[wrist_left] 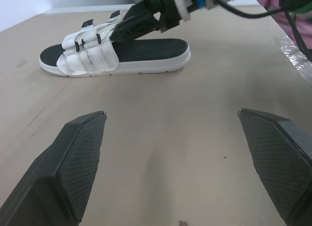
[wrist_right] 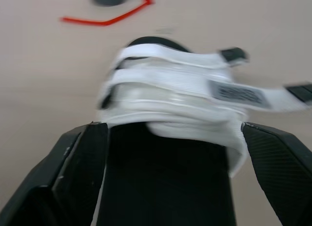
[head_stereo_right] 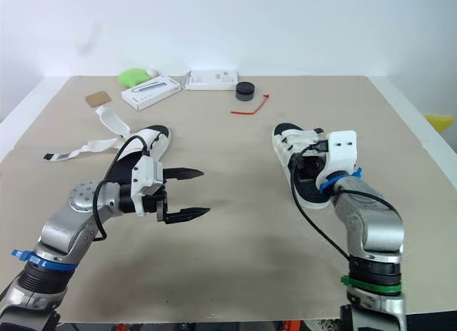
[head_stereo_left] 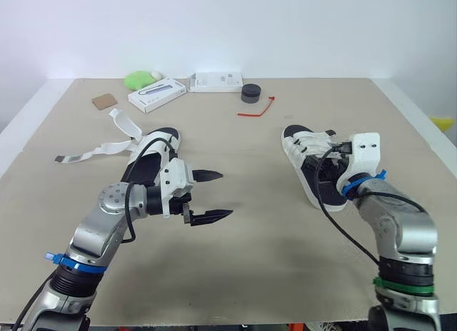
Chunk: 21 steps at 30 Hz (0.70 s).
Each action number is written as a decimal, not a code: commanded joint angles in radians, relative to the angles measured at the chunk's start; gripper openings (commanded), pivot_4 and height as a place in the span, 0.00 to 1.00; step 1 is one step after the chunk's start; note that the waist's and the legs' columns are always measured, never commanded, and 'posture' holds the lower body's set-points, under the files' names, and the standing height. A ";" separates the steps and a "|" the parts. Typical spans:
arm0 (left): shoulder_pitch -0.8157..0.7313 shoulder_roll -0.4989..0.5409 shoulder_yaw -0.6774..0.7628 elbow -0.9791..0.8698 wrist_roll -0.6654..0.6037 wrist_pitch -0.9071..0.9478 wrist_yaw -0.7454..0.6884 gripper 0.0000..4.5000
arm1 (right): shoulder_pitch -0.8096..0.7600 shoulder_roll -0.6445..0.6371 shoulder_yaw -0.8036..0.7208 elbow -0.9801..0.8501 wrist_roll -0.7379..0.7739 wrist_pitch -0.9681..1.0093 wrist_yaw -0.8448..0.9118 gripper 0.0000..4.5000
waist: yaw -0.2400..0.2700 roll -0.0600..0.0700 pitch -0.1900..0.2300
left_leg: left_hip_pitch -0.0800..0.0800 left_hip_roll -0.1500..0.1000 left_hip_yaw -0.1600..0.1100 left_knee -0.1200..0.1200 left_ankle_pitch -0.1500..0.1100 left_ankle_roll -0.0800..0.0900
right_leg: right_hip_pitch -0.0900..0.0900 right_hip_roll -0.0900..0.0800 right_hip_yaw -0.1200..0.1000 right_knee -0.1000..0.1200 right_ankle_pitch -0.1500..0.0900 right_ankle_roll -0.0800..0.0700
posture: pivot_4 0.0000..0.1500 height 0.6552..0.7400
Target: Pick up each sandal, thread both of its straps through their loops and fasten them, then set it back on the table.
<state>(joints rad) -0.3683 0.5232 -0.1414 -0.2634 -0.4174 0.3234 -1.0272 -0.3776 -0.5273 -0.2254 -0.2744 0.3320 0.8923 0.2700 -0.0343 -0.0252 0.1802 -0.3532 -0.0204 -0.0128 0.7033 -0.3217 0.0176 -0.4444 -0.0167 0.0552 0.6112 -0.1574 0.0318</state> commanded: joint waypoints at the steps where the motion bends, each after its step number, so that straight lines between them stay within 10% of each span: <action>1: -0.019 -0.002 0.010 -0.012 -0.001 -0.017 0.007 1.00 | 0.038 -0.125 0.044 -0.082 0.042 0.019 0.164 0.99 | 0.001 0.000 0.000 | 0.000 0.000 0.000 0.000 0.000 0.000 | 0.000 0.000 0.000 0.000 0.000 0.001 | 1.00 1.00; 5: -0.020 0.000 0.030 0.005 0.005 -0.018 0.021 1.00 | 0.102 -0.315 0.105 -0.152 0.103 -0.155 0.501 0.99 | 0.005 0.000 0.000 | 0.000 -0.001 0.000 0.000 -0.002 0.003 | 0.000 -0.001 0.000 -0.001 -0.002 0.003 | 1.00 1.00; 9: -0.045 -0.012 0.064 0.073 0.024 -0.017 0.083 1.00 | 0.033 -0.237 0.069 -0.113 0.329 -0.266 0.764 0.99 | -0.004 -0.003 0.001 | 0.001 0.001 0.003 0.000 -0.002 0.004 | 0.001 0.000 0.001 -0.001 -0.002 0.003 | 1.00 1.00; 21: -0.006 -0.133 0.150 -0.013 0.189 0.262 0.608 1.00 | -0.205 -0.050 0.344 0.280 0.126 -0.724 1.092 0.99 | -0.004 -0.003 0.001 | 0.001 0.000 0.001 0.001 -0.004 0.000 | -0.001 -0.005 -0.004 0.000 0.004 -0.005 | 1.00 1.00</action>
<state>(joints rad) -0.3824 0.4022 -0.0477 -0.2190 -0.2564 0.5541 -0.5288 -0.5567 -0.5842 0.1209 -0.0083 0.4728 0.2167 1.3515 -0.0380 -0.0284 0.1812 -0.3526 -0.0198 -0.0116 0.7047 -0.3266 0.0156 -0.4456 -0.0252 0.0506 0.6116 -0.1531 0.0267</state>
